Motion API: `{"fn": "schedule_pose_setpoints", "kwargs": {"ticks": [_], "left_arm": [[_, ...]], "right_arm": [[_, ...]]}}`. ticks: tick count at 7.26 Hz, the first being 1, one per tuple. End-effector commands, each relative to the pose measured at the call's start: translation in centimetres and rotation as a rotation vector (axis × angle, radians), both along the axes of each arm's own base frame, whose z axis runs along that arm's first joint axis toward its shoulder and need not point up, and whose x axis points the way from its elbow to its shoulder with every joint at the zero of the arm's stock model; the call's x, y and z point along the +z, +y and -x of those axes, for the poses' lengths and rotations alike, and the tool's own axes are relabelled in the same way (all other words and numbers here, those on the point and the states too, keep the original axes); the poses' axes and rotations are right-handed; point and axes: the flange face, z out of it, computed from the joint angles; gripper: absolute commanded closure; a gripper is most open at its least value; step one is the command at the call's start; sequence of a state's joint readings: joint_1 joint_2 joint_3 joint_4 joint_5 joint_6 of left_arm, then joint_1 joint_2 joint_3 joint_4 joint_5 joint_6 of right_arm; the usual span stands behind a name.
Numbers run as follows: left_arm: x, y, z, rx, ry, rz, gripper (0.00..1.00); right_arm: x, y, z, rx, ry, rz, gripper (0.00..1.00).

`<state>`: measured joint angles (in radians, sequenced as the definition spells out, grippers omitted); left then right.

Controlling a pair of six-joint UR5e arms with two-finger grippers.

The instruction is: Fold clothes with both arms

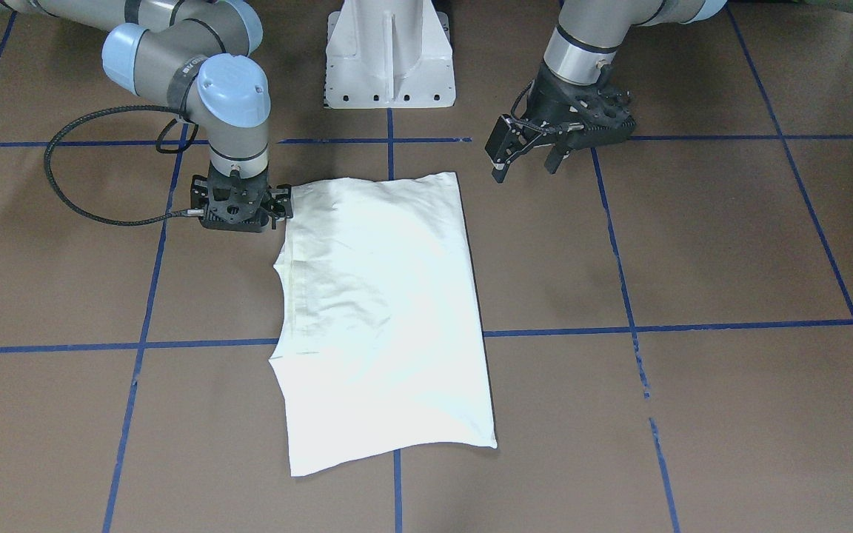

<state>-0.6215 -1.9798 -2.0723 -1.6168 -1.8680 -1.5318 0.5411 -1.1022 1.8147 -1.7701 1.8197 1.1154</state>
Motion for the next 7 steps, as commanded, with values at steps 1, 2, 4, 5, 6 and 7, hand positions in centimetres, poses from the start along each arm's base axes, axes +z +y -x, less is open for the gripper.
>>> {"fn": "schedule_pose_setpoints", "kwargs": {"ticks": [1,2,4,5,6,7], "left_arm": [[-0.2,0.2,-0.3,0.004,0.004,0.002,0.0],[0.2,0.9,-1.4,0.011,0.008,0.027,0.0],[0.5,2.8,-5.2,-0.026,0.13,0.145,0.0],[0.4,5.7,-7.8,-0.027,0.15,0.244,0.0],[-0.1,7.6,-10.0,-0.058,0.153,0.277,0.0],[0.5,7.7,-12.6,-0.091,0.123,0.282,0.01]], "right_arm": [[-3.9,-1.0,-0.6,0.006,-0.079,-0.019,0.0],[-5.9,-1.2,-0.4,0.009,-0.125,-0.045,0.0],[-8.2,-0.5,-0.6,-0.007,-0.252,-0.087,0.0],[-8.8,-0.2,-0.6,-0.022,-0.298,-0.089,0.0],[-9.7,0.2,-1.4,-0.018,-0.324,-0.1,0.0],[-10.4,0.5,-1.7,0.001,-0.34,-0.089,0.0]]}}
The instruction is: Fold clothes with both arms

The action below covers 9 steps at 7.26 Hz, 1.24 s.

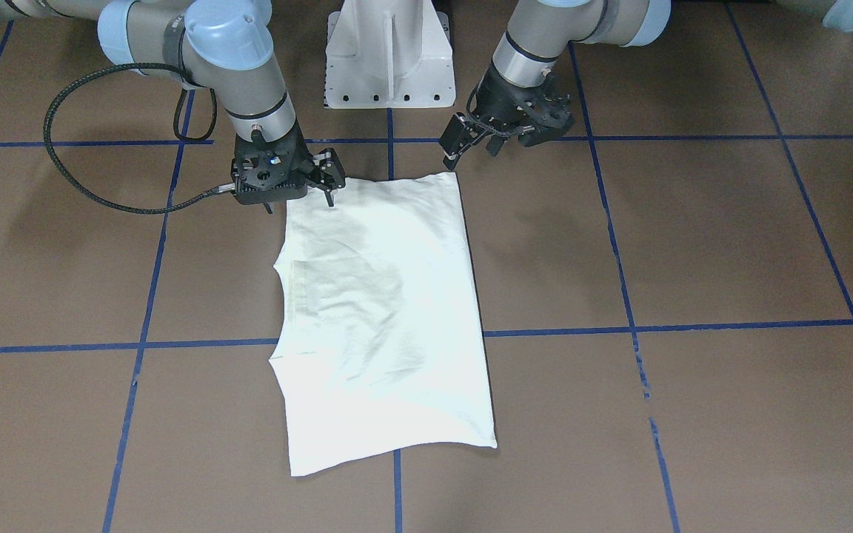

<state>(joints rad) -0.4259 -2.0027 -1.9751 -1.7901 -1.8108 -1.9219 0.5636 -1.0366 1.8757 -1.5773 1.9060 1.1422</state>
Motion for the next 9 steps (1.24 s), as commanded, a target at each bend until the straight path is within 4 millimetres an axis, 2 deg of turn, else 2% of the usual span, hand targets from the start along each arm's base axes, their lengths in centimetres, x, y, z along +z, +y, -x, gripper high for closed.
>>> {"fn": "schedule_pose_setpoints", "kwargs": {"ticks": [1,2,4,7,9], "left_arm": [[1.4,0.7,-5.5,-0.053,-0.057,0.052,0.08],[3.1,-0.1,-7.3,-0.068,-0.104,0.06,0.1],[4.9,-0.3,-8.1,-0.075,-0.145,0.066,0.16],[5.0,1.5,-9.0,-0.04,-0.153,0.064,0.18],[4.7,1.9,-9.4,-0.033,-0.149,0.062,0.21]], "right_arm": [[-1.1,0.5,-0.6,0.017,-0.037,0.01,0.0],[-1.3,0.6,-0.6,0.021,-0.04,0.015,0.0],[-1.4,0.6,-0.5,0.027,-0.042,0.022,0.0],[-1.6,0.5,-0.6,0.031,-0.045,0.024,0.0],[-1.6,0.5,-0.6,0.031,-0.045,0.024,0.0]]}}
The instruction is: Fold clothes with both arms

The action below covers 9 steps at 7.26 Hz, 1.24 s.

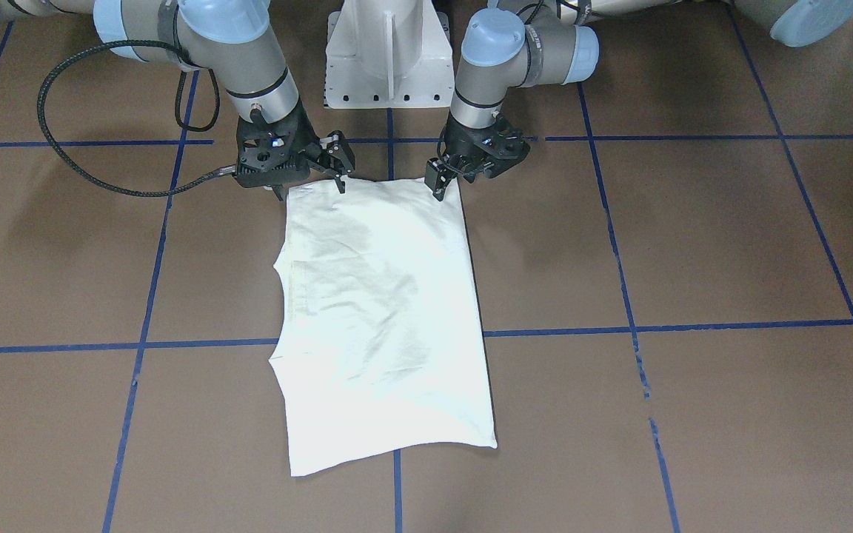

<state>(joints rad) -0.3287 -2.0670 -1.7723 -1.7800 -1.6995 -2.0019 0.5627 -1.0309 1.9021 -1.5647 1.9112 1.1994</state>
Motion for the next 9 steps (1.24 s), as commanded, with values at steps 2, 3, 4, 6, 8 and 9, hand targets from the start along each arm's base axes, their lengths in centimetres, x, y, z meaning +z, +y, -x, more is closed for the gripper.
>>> {"fn": "schedule_pose_setpoints", "kwargs": {"ticks": [2,3,4,6,8,9], "left_arm": [[-0.1,0.6,-0.5,0.011,0.0,0.003,0.3],[0.0,0.6,-0.5,0.011,-0.001,0.004,0.4],[0.1,0.7,-0.5,0.013,-0.003,0.003,0.48],[0.0,0.9,-0.6,0.016,-0.001,0.003,0.54],[0.0,1.4,-0.9,0.025,-0.001,0.003,0.64],[-0.1,1.5,-1.0,0.026,0.0,0.003,0.71]], "right_arm": [[0.0,-0.1,-0.1,0.002,0.0,0.0,0.0],[-0.1,-0.1,-0.1,0.002,-0.001,-0.001,0.0],[-0.1,0.0,-0.1,0.0,-0.003,-0.001,0.0],[0.0,0.0,-0.2,0.002,0.0,0.0,0.0],[0.1,0.0,-0.3,0.002,0.001,0.001,0.0],[0.1,0.0,-0.3,0.002,0.001,0.001,0.0]]}}
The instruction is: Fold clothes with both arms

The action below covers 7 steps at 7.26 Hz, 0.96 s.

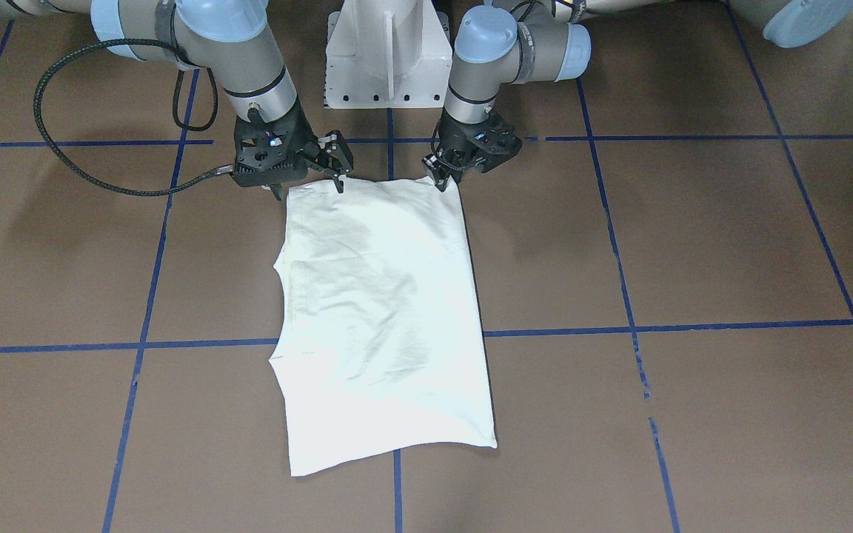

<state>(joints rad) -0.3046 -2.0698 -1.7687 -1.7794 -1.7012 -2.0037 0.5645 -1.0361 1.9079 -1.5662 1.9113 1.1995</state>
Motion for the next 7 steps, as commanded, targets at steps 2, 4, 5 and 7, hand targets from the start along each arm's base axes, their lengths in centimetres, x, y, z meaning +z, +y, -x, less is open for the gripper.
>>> {"fn": "schedule_pose_setpoints", "kwargs": {"ticks": [2,4,5,7], "left_arm": [[-0.1,1.4,-0.5,0.025,0.003,-0.005,1.0],[-0.9,1.6,0.6,0.057,0.017,-0.046,1.0],[-1.9,1.9,1.8,0.099,0.014,-0.103,1.0],[-3.2,2.1,2.8,0.121,0.027,-0.142,1.0]], "right_arm": [[0.1,0.1,-0.1,-0.001,0.0,0.001,0.0],[0.4,0.1,-0.1,0.008,0.003,0.014,0.0],[0.5,0.7,0.4,0.05,-0.006,0.086,0.0],[0.8,4.1,3.1,0.158,-0.018,0.301,0.0]]}}
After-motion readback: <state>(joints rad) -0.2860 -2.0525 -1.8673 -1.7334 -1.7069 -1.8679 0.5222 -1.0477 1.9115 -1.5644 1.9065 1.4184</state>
